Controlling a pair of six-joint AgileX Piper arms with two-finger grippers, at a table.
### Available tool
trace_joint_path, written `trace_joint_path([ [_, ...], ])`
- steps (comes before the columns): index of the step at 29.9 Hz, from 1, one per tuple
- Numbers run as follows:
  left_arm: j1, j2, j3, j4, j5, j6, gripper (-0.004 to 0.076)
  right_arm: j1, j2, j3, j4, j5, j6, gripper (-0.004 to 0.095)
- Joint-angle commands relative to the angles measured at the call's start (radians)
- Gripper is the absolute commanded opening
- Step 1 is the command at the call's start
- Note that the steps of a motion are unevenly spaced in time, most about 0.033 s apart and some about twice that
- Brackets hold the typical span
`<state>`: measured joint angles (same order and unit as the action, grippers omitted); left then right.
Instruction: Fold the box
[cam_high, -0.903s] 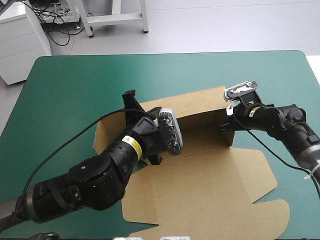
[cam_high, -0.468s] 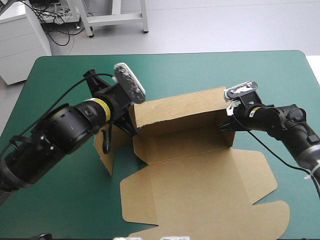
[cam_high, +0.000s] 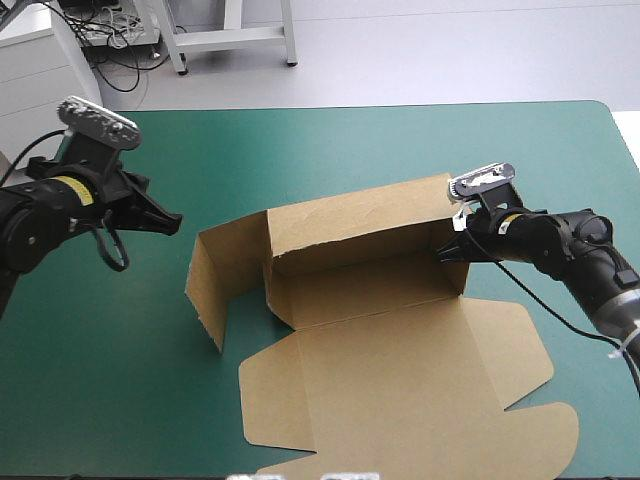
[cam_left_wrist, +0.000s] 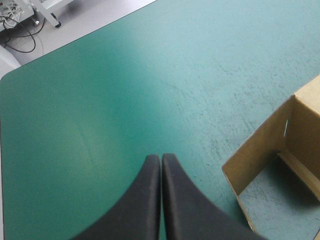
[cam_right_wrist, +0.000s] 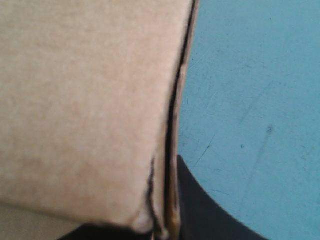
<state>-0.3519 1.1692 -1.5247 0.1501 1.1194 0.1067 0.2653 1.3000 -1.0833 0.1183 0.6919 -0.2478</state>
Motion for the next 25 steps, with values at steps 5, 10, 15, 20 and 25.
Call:
trace_joint_path([
  [5, 0.044, -0.138, 0.043, -0.017, -0.041, -0.029, -0.0008, -0.003, -0.029, -0.040, 0.021, -0.024, 0.007, -0.0023],
  [10, 0.044, -0.230, 0.233, 0.044, -0.101, -0.076, -0.0008, -0.003, -0.029, -0.040, 0.026, -0.001, 0.025, -0.0023],
  [15, 0.044, -0.277, 0.335, 0.100, -0.109, -0.099, -0.0008, -0.003, -0.029, -0.040, 0.026, 0.048, 0.039, -0.0023],
  [20, 0.044, -0.287, 0.354, 0.130, -0.095, -0.107, -0.0008, -0.003, -0.027, -0.040, 0.024, 0.155, 0.079, -0.0023],
  [25, 0.044, -0.287, 0.354, 0.122, -0.169, -0.114, -0.0008, -0.003, 0.012, -0.053, 0.020, 0.168, 0.113, -0.0023],
])
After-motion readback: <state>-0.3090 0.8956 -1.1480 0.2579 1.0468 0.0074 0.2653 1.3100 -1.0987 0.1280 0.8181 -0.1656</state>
